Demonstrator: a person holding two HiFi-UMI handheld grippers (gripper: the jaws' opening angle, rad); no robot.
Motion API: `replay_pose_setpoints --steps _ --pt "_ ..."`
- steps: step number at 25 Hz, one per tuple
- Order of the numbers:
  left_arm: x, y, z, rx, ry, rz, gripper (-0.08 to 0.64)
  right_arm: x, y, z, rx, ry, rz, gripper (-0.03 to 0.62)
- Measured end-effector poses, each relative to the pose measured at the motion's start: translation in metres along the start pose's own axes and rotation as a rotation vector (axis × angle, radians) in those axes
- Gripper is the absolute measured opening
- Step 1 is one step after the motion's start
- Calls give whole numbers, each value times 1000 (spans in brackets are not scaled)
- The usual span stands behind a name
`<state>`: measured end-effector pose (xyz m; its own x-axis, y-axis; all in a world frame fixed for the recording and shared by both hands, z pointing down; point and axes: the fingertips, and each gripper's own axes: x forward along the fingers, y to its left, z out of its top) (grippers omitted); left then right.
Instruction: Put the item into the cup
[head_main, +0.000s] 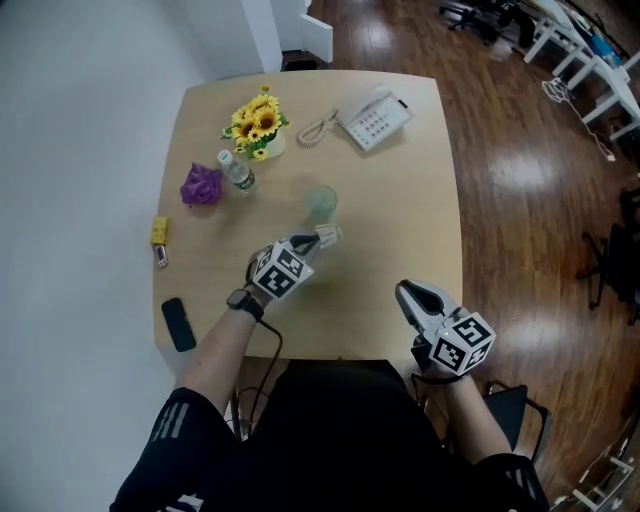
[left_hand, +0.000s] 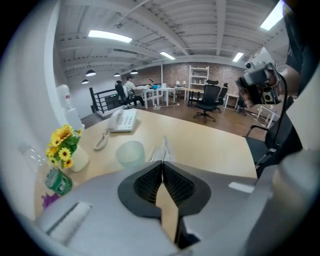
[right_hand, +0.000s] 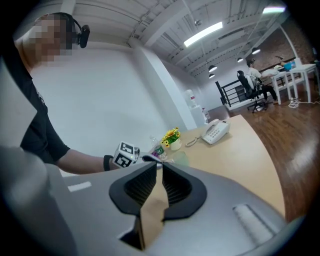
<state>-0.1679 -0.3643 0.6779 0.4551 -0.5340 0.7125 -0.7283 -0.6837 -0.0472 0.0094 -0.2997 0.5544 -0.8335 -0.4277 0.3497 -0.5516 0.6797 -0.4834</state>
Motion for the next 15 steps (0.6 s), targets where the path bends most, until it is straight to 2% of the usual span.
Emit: replay_pose_setpoints --steps 3,6,10,15 --pt "-7 56 15 -20 -5 88 3 7 -3 2 -8 14 10 46" --pt "-5 86 28 10 13 111 2 12 -8 6 -4 17 10 46" --pt "14 99 30 70 81 83 2 17 -10 11 -19 26 14 46" --pt "45 87 24 158 187 6 2 20 -17 12 -14 27 7 45"
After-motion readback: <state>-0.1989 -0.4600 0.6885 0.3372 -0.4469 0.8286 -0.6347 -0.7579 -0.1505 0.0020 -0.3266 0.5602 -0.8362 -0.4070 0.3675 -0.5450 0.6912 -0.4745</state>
